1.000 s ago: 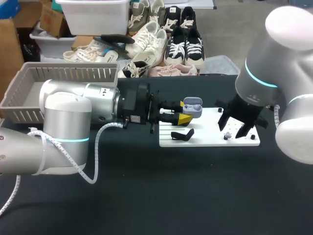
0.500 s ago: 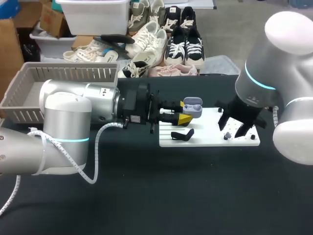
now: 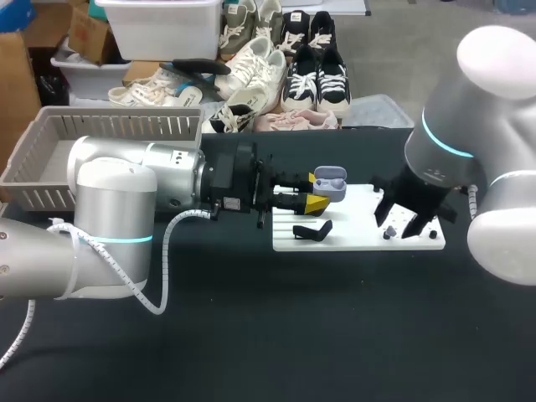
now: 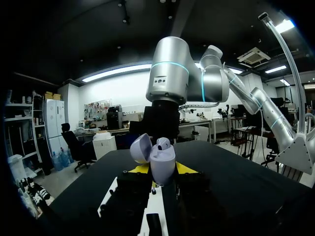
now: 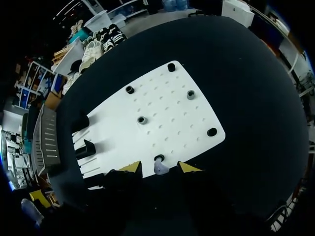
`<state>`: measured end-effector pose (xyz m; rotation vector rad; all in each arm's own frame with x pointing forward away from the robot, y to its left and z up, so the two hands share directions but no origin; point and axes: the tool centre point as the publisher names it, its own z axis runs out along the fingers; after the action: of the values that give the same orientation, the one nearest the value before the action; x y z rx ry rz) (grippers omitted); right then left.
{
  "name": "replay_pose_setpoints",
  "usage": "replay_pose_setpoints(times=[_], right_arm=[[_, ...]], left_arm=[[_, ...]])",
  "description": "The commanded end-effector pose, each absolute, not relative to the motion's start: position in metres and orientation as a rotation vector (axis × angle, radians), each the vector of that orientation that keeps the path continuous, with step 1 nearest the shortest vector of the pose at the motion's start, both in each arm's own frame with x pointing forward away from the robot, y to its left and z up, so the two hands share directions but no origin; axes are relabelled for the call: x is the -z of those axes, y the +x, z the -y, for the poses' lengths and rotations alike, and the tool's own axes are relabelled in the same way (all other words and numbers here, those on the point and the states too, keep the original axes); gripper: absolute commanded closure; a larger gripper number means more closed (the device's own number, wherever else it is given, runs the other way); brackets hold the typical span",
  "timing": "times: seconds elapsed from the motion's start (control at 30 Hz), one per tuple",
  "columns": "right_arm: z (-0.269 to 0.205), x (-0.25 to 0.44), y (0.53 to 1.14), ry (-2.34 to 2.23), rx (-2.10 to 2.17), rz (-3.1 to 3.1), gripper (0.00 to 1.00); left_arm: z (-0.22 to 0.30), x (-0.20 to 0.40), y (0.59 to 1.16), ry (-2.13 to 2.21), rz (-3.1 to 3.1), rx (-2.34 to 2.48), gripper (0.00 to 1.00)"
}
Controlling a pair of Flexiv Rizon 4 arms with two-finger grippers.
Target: Pick up each earbud case from the left stands, insert the matching earbuds, close the lid, and place the case in the box.
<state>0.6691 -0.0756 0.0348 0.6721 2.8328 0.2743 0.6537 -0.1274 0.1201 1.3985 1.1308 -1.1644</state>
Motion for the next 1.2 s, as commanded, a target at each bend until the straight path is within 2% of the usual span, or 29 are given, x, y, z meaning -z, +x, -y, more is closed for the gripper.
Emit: replay_pose_setpoints(times=[0.03,0.5,0.8,0.97,1.2], right_arm=[[0.0732,-0.0318,0.6684,0.670,-0.276,-2.833,0.58],[0.0734,-0.0281,0.6664,0.668,-0.291,-2.839,0.60],[0.0737,-0.0265,0.6676,0.670,-0.299,-2.842,0.64],[0.0742,-0.0248,0.6673,0.668,-0.298,-2.847,0.69],[0.0747,-0.0239,0.6674,0.665,-0.297,-2.852,0.70]], left_arm=[[0.1273,-0.1196,0.6535,1.397,-1.130,1.163,1.00],[0.1273,-0.1196,0.6535,1.397,-1.130,1.163,1.00],[0.1273,-0.1196,0.6535,1.397,-1.130,1.163,1.00],[0.1273,-0.1196,0.6535,1.397,-1.130,1.163,1.00],[0.1273,-0.1196,0.6535,1.397,-1.130,1.163,1.00]])
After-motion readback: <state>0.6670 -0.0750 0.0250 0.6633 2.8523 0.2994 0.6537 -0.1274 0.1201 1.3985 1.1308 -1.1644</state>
